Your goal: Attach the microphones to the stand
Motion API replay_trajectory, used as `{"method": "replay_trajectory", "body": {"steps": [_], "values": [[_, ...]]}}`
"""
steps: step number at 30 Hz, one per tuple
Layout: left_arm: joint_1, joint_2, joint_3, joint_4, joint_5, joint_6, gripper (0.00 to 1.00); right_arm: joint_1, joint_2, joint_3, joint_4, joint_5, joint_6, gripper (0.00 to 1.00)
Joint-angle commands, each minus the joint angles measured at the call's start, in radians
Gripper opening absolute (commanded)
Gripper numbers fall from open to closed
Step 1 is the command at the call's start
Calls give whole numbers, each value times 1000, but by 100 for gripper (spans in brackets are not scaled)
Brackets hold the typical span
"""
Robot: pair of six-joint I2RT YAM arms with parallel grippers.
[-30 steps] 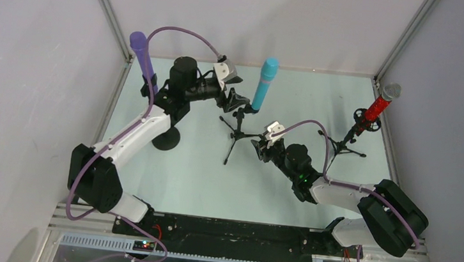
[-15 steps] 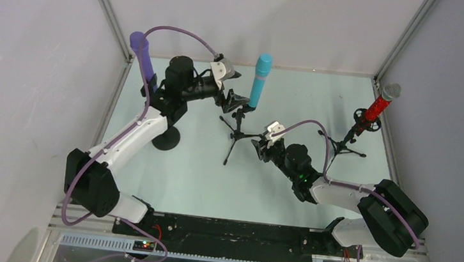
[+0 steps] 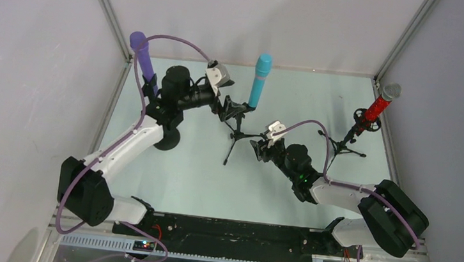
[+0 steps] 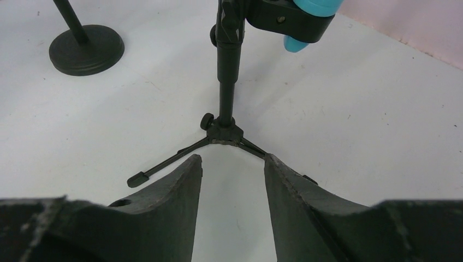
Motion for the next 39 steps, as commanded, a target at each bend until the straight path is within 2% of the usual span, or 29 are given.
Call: {"method": "replay_trajectory", "body": {"steps": [1,4,6,8,14,17,23,27,30,33,35,37,39], "values": [[6,-69,-75,35,-95,-109,100,7,-42,7,15,18,33,54],[6,-95,-126,43,-189,-232,100,7,-66,7,-6,10,53,63],[6,-118,-174,51,-231,-254,100,6,-84,8,-28,5,68,94],[6,-148,-233,69,-246,-258,100,5,-101,8,-51,4,91,99],[6,-292,-456,136,-395,-330,100,-16,-172,7,-134,-18,195,99],[6,-371,-544,157,-485,-347,100,-57,-220,1,-177,-107,246,99],[6,-586,-747,196,-789,-346,100,-173,-344,-59,-217,-142,369,99],[8,-763,-846,200,-936,-310,100,-226,-470,-79,-363,-90,333,100],[8,-866,-922,202,-1040,-280,100,-282,-572,-91,-461,-78,231,100],[7,-989,-1008,206,-1164,-223,100,-393,-650,-113,-576,-79,204,99],[7,-1056,-1054,213,-1171,-141,100,-465,-704,-126,-645,-80,210,99],[6,-1086,-1086,222,-1186,-99,100,-537,-750,-145,-685,-85,224,99],[6,-1075,-1112,231,-1259,-110,100,-607,-780,-180,-684,-104,235,100]]}}
